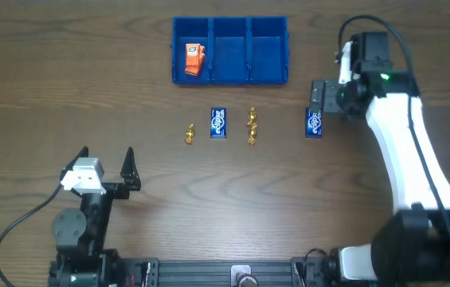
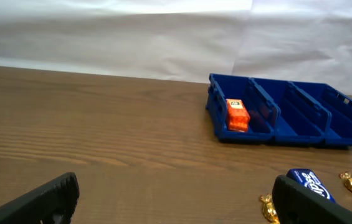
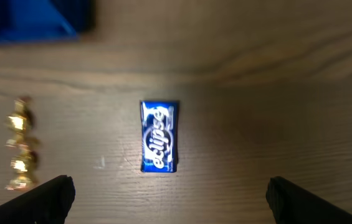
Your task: Sort Candies Into Trays
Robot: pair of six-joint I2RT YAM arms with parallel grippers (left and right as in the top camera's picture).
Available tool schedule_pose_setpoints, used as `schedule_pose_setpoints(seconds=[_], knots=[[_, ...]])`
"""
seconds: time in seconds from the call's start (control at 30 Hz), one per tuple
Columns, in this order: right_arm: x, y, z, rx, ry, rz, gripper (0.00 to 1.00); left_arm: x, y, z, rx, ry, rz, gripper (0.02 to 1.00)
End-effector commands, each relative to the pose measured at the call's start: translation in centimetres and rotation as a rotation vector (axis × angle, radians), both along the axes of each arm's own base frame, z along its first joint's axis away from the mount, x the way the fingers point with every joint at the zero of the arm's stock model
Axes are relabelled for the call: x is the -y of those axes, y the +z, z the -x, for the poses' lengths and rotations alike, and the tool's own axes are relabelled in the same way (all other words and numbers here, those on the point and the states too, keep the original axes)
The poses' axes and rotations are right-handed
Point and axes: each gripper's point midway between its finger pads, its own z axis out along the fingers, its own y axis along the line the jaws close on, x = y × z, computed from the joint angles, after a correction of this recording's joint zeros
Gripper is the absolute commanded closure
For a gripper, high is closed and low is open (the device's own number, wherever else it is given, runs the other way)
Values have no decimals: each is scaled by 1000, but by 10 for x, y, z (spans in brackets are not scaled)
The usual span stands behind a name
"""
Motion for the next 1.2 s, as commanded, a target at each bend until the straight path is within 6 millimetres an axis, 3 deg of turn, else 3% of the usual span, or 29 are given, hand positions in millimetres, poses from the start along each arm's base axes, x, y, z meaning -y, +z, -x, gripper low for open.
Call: schedule_pose_setpoints(seconds=[0.03,0.17,0.33,0.57,1.03,1.2], knots=[[-16,-47,1,-147,20,-17,3,2,-17,1,-46,-12,-10,20],[-28,-85,6,-247,48,-9,3,2,-17,1,-46,-12,-10,20],[-27,-113,10,-318,27,-2,3,2,-17,1,-46,-12,-10,20],[-17,-118,12,-324,0,-5,1,2,-17,1,-46,-12,-10,20],[-16,-131,9,-314,-1,-1,1,2,-17,1,-46,-12,-10,20],[-15,-136,9,-322,-2,5,161,2,-17,1,-46,-12,-9,20]])
